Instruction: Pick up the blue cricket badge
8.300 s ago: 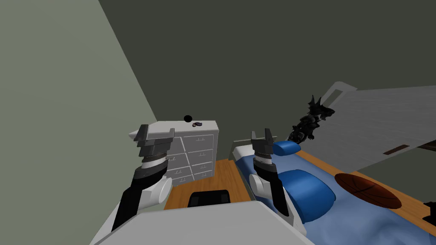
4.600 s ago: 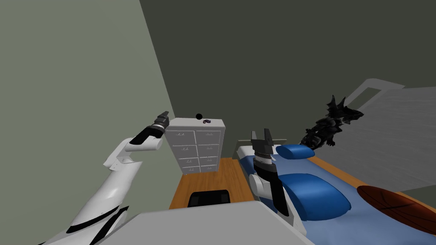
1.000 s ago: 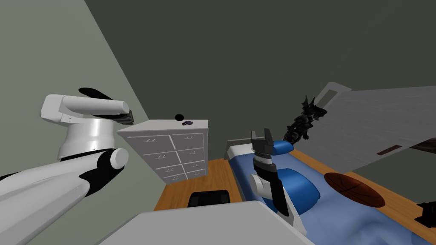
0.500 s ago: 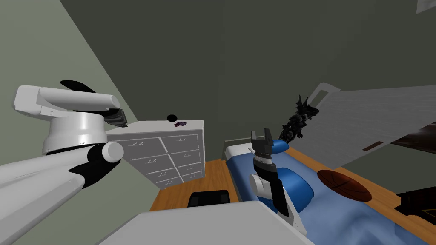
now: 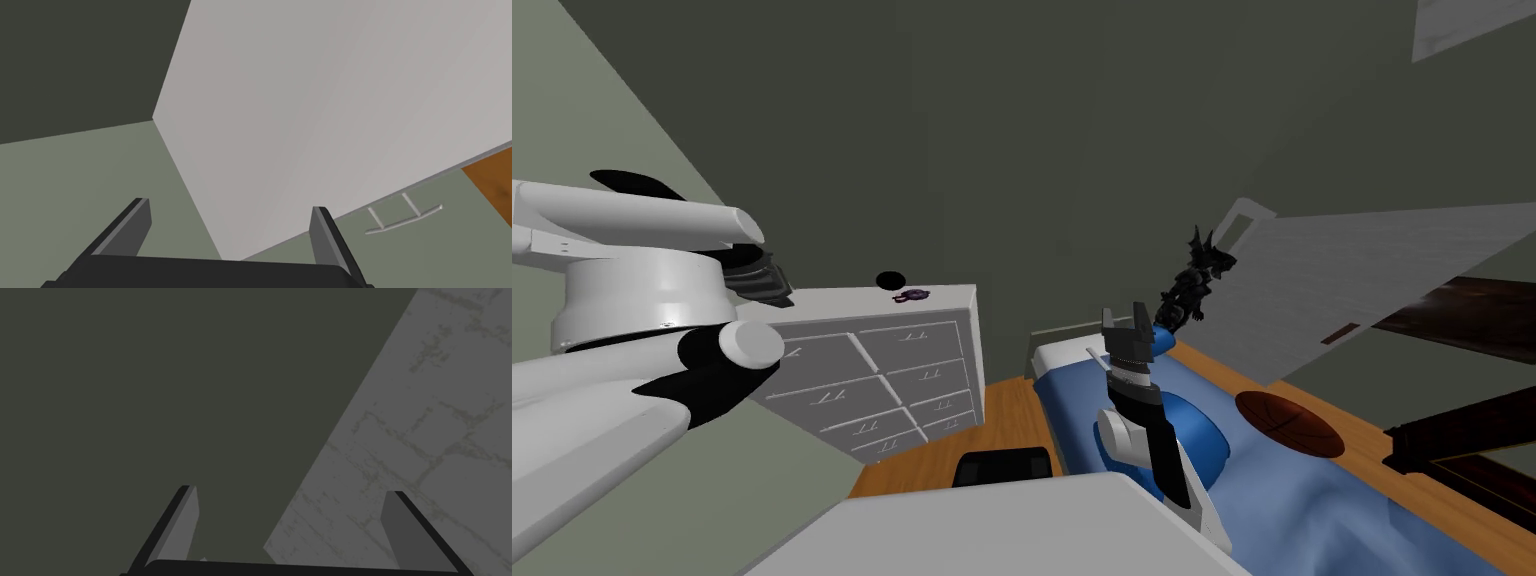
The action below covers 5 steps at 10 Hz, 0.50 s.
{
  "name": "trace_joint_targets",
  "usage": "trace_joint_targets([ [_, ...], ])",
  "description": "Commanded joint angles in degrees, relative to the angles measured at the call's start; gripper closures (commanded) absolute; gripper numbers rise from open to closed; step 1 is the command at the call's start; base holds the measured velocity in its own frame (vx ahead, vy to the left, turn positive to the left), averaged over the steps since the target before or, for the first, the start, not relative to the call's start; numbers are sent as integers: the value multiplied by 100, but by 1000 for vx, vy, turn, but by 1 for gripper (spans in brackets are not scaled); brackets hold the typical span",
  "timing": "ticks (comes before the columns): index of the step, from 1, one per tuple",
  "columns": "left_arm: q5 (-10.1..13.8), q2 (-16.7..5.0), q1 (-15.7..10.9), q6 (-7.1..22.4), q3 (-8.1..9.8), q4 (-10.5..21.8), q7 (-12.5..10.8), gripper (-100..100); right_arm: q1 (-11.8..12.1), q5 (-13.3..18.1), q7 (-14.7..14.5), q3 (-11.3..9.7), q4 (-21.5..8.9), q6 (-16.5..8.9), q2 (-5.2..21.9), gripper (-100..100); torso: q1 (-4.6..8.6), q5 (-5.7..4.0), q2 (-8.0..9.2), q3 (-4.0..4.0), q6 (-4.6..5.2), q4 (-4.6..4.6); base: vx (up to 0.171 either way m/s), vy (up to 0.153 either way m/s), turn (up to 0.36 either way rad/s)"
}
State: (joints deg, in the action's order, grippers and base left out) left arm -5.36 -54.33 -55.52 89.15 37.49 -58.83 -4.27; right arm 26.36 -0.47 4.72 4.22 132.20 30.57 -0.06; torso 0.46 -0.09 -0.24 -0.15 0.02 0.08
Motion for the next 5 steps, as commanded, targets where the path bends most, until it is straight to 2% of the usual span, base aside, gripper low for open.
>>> trace_joint_targets([
  [1, -30, -84, -92, 264, 25, 167, -24, -100, 0, 0, 0, 0, 0, 0, 0, 0, 0, 0, 0, 0, 0, 0, 61, -81, -57],
  [2, -82, -231, -232, 431, 78, 408, -72, -100, 0, 0, 0, 0, 0, 0, 0, 0, -9, 2, 5, 2, -3, -1, 73, -98, -115],
  [3, -82, -231, -232, 542, 78, 437, -72, -100, 0, 0, 0, 0, 0, 0, 0, 0, -4, 1, 2, 1, 0, -1, 64, -85, -60],
  [4, -133, -366, -354, 723, 124, 676, -120, -100, 0, 0, 0, 0, 0, 0, 0, 0, -8, 2, 5, 2, -2, -1, 76, -114, -113],
  [5, -133, -366, -354, 805, 124, 690, -120, -100, 0, 0, 0, 0, 0, 0, 0, 0, 2, 0, 2, 1, 0, 0, 65, -86, -60],
])
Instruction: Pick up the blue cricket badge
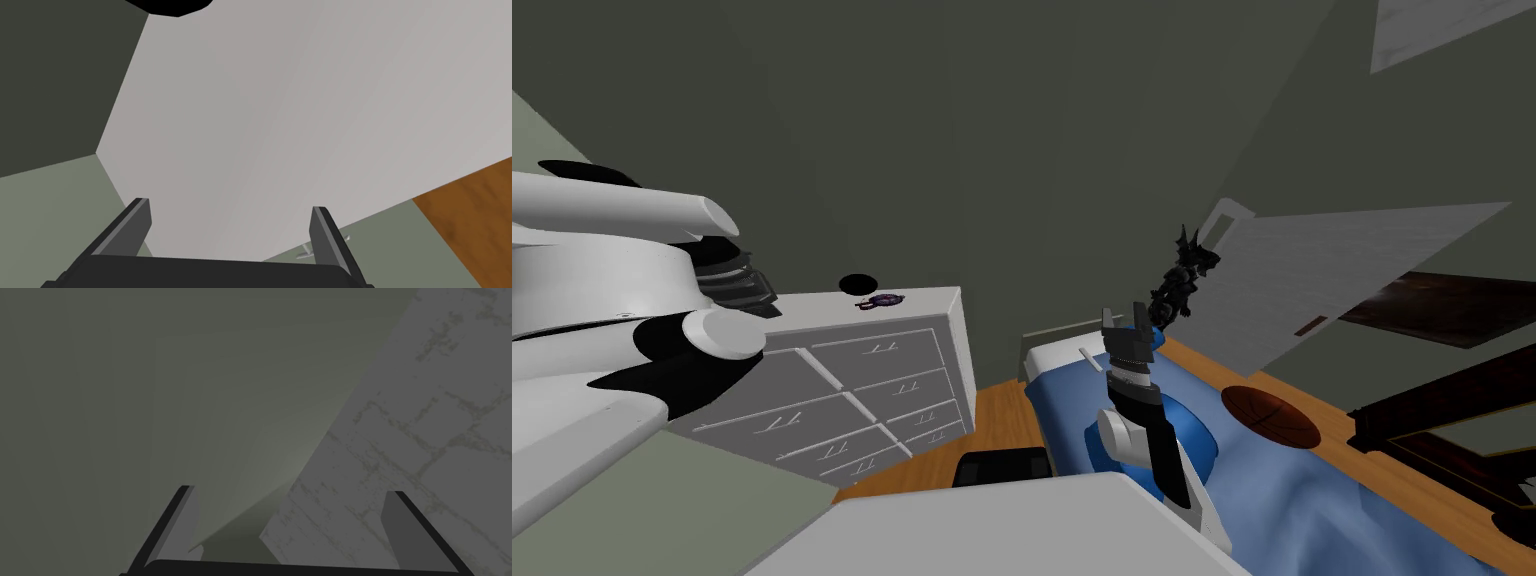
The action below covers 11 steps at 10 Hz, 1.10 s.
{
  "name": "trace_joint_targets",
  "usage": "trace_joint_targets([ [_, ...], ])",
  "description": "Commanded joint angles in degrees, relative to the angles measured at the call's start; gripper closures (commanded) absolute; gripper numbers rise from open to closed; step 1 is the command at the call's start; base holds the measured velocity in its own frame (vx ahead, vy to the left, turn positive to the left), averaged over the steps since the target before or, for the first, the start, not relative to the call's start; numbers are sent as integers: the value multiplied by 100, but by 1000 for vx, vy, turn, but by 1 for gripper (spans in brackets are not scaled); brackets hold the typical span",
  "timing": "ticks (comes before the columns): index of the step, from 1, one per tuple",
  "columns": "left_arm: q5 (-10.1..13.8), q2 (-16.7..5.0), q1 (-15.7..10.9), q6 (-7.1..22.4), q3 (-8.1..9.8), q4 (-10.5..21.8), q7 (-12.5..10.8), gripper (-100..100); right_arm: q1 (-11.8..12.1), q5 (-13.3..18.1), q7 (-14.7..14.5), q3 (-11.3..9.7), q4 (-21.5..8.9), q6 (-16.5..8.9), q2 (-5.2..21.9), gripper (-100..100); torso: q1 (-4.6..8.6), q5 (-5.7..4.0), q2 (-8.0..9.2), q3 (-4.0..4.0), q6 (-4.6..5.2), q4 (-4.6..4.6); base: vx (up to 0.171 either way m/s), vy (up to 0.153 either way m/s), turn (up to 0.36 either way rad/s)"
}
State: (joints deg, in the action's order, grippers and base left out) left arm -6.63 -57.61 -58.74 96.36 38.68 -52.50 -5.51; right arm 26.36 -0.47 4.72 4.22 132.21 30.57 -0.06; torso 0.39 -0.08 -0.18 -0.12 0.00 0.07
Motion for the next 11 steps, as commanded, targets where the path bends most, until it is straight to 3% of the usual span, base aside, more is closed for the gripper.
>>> trace_joint_targets([
  [1, -54, -159, -137, 286, 44, 286, -43, -100, 0, 0, 0, 0, 0, 0, 0, 0, 0, 0, 0, 0, 0, 0, 70, -93, -125],
  [11, -223, -543, -433, 1448, 150, 1078, -218, -100, 0, 0, 0, 0, 0, 0, 0, 0, -18, 5, 10, 6, -2, -3, 60, -56, -62],
])
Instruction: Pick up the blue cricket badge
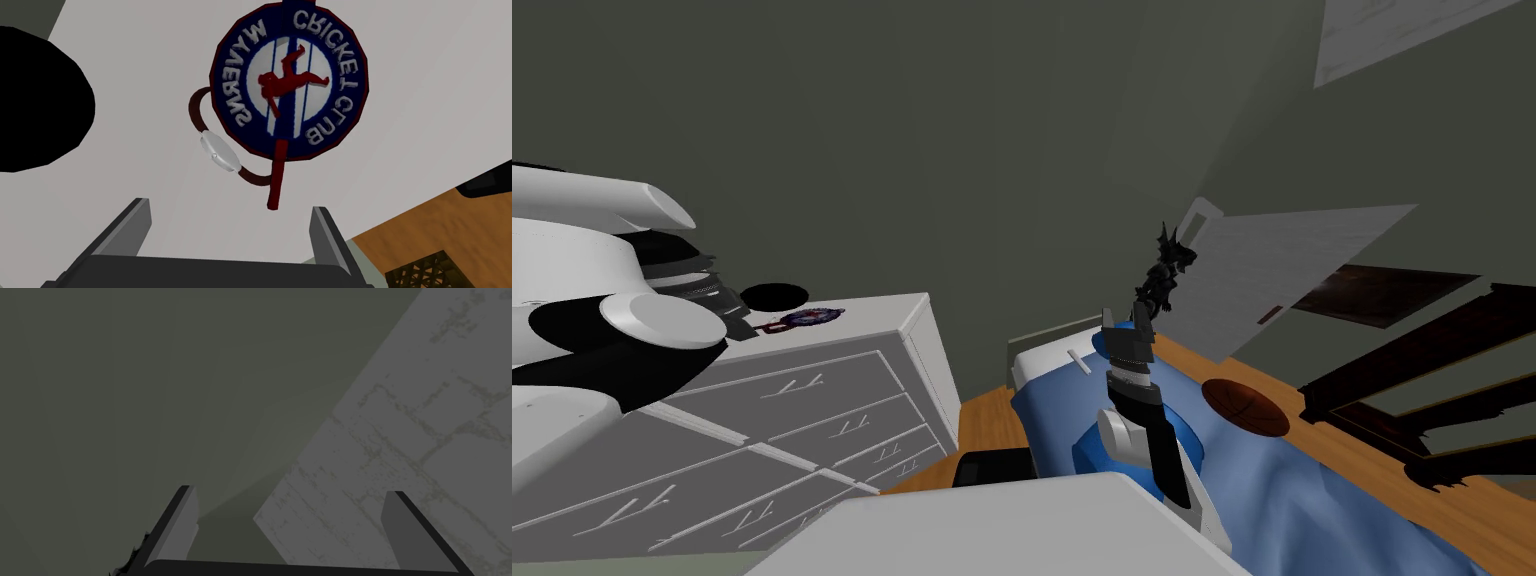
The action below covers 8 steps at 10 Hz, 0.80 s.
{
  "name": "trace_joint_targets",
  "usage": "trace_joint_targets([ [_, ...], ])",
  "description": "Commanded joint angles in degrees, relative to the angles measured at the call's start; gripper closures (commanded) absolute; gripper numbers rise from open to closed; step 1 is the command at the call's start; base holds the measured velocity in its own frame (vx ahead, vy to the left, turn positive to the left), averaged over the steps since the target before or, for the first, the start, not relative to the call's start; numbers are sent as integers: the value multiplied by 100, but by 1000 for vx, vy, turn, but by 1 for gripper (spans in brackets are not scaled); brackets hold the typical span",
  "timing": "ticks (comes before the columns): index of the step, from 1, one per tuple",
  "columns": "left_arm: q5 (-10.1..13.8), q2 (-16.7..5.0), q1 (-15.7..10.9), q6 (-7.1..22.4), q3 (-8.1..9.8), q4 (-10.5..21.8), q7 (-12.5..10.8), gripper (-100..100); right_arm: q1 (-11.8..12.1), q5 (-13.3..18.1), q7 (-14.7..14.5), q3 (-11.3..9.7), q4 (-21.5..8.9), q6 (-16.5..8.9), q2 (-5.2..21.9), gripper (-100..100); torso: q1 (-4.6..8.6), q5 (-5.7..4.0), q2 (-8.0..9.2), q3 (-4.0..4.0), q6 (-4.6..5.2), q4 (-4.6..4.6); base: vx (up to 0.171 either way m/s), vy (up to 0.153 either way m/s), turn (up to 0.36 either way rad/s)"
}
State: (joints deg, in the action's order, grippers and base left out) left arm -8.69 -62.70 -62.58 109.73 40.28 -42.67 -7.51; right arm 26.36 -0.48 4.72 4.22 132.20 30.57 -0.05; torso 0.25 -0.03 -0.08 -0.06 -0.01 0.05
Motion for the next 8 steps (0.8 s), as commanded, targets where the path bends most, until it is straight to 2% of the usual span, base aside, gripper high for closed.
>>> trace_joint_targets([
  [1, -32, -63, -68, 286, -3, 162, -35, -100, 0, 0, 0, 0, 0, 0, 0, 0, 0, 0, 0, 0, 0, 0, 61, -49, -66],
  [2, -40, -76, -77, 389, 0, 194, -43, -100, 0, 0, 0, 0, 0, 0, 0, 0, -1, -1, -2, -1, 0, 0, 47, -35, -38],
  [3, -28, -64, -46, 291, 9, 153, -28, -100, 0, 0, 0, 0, 0, 0, 0, 0, -6, 1, 1, 0, -1, 0, 17, -15, -4],
  [4, -26, -60, -37, 332, 16, 140, -29, 0, 0, 0, 0, 0, 0, 0, 0, 0, -14, 2, 10, 6, -2, -2, 0, 0, 0],
  [5, -58, 2, -27, 255, 10, 180, -204, -100, 0, 0, 0, 1, 0, 0, 0, 0, -19, 4, 17, 10, -3, -4, -48, 28, -154],
  [7, -89, 64, -17, 182, 4, 219, -380, -100, -2, 0, 0, 1, 0, 0, 1, 0, -43, 9, 49, 27, 0, -11, -116, 76, -166],
  [8, -120, 126, -6, 109, -1, 258, -555, -100, -2, 0, 0, 1, -1, -1, 1, 0, -51, 12, 64, 37, -3, -15, -139, 85, -161],
])
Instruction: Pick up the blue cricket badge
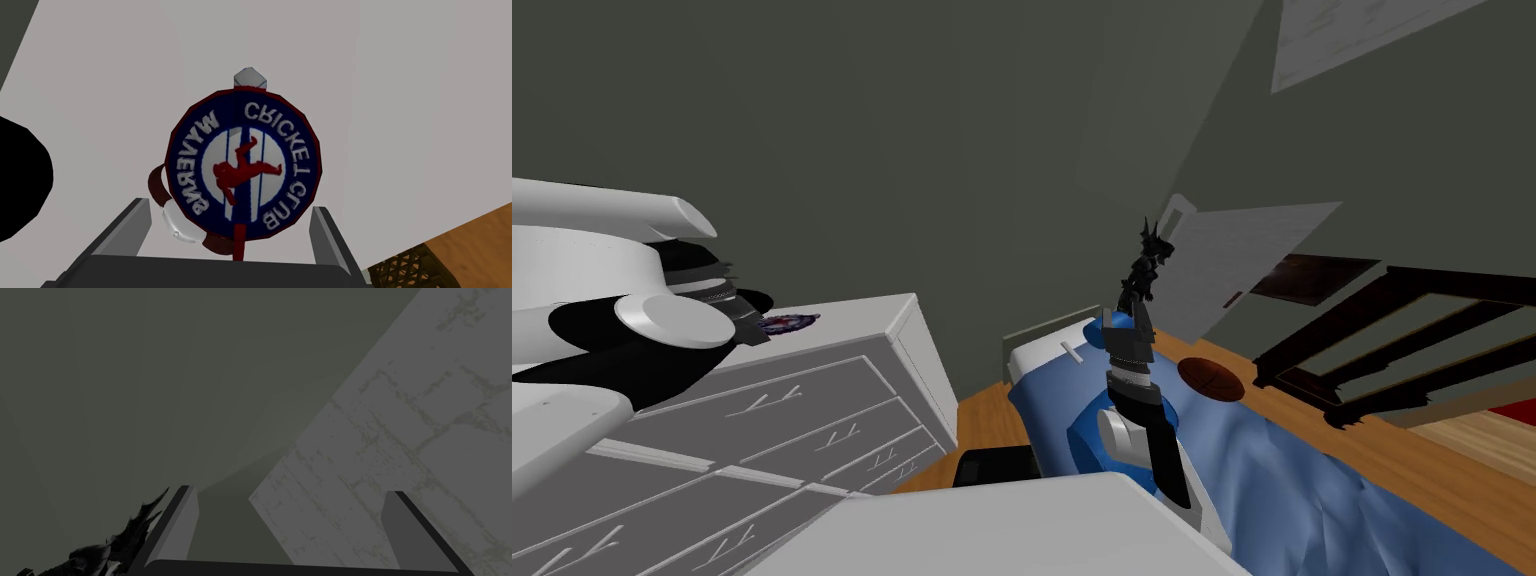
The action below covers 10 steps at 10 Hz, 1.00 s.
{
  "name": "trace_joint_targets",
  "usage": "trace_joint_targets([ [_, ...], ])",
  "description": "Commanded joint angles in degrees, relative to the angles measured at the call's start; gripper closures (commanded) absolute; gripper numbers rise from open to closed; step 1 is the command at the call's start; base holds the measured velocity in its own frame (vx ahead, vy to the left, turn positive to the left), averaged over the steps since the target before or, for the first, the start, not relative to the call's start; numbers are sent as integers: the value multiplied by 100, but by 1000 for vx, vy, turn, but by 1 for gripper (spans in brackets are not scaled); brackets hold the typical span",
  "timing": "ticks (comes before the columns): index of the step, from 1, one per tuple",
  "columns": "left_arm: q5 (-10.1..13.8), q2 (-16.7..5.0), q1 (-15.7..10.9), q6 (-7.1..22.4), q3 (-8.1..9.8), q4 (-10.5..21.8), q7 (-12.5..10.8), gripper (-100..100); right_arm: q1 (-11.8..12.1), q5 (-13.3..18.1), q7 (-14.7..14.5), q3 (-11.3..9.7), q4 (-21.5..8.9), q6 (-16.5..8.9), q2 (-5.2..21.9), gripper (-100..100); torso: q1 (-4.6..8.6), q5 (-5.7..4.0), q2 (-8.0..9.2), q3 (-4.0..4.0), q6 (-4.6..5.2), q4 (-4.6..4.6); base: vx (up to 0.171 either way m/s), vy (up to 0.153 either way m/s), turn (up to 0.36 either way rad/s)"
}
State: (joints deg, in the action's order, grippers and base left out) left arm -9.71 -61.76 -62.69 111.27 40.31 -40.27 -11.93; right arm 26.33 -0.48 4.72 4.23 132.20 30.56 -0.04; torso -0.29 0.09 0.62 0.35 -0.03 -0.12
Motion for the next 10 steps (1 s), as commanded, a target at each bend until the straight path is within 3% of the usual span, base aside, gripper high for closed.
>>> trace_joint_targets([
  [1, -34, 63, 10, -82, -6, 37, -201, -100, 0, 0, 0, 0, 0, 0, 0, 0, 0, 0, 0, 0, 0, 0, -131, 78, -156],
  [4, -81, 156, 26, -192, -14, 95, -464, -100, 1, 0, 0, 0, 0, 0, 0, 0, 8, 2, -11, -7, -4, 4, -98, 54, -118],
  [5, -75, 129, -3, -160, -24, 73, -400, -100, 1, 0, 0, 0, 0, 0, 0, 0, 8, 8, -12, -9, -6, 8, -41, 22, -28],
  [6, -77, 134, -6, -168, -26, 75, -423, 100, 2, 0, 0, 0, 0, 0, 0, 0, 13, 9, -25, -16, -10, 10, -5, 7, 3],
  [10, -78, 118, -18, -187, -28, 58, -421, 100, 2, 0, 0, 0, 1, 1, -1, 0, 25, 22, -43, -31, -10, 24, 0, 2, -1],
])
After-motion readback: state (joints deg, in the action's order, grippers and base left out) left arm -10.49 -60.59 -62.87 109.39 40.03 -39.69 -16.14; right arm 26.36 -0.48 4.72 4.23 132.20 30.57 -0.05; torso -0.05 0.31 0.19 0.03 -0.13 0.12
